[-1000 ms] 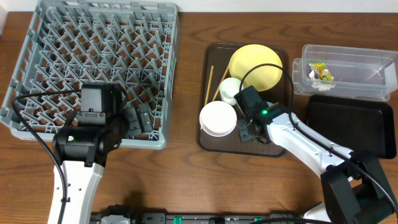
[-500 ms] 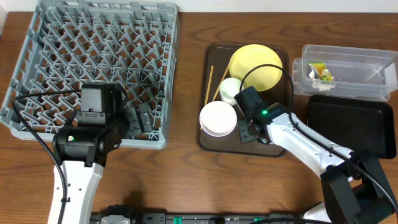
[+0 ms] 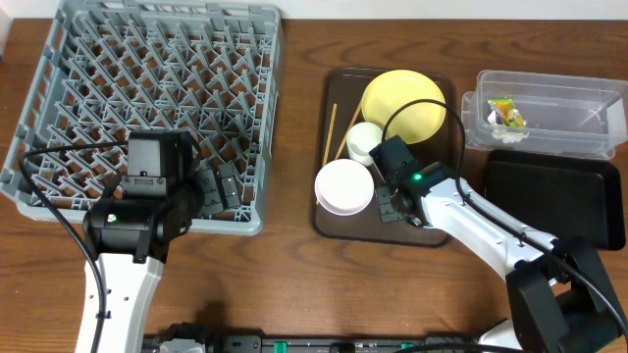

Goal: Sort waste into correct bins and load items into the dishwasher
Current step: 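Reach the right gripper to the light-blue bowl and grasp its rim, then tip the light-blue bowl over the black tray to pour out the rice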

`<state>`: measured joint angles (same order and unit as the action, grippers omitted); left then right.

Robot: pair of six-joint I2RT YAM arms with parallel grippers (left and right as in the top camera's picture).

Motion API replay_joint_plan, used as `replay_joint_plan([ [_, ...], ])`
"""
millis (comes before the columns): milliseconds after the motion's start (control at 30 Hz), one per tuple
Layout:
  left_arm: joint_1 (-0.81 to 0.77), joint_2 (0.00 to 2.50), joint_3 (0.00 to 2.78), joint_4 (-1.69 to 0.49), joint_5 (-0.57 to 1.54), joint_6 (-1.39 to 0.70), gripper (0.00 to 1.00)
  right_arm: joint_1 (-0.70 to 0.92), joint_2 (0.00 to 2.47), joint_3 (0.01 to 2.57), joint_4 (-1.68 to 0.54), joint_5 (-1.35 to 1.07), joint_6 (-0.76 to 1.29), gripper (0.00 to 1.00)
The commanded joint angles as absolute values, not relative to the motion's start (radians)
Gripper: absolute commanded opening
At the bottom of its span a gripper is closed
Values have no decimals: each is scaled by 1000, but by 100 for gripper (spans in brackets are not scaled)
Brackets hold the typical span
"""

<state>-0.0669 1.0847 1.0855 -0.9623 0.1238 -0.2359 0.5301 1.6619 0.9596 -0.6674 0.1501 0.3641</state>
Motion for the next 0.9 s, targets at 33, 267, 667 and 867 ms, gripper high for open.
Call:
replay_joint_plan([
  [33,-62,1083,1104,-965,111,-234,99,534,1657,964,-657,96,389,1],
  [267,-62,1083,1104,-965,111,-234,98,533,1596,1004,-685,91,388,1],
  [667,-62,1083,1104,-965,111,-234,99,427,1460,1036,-723,-30,358,1],
  [867,-62,1083,1104,-965,111,-234,99,300,1398,1036,-745,-98,322,1],
])
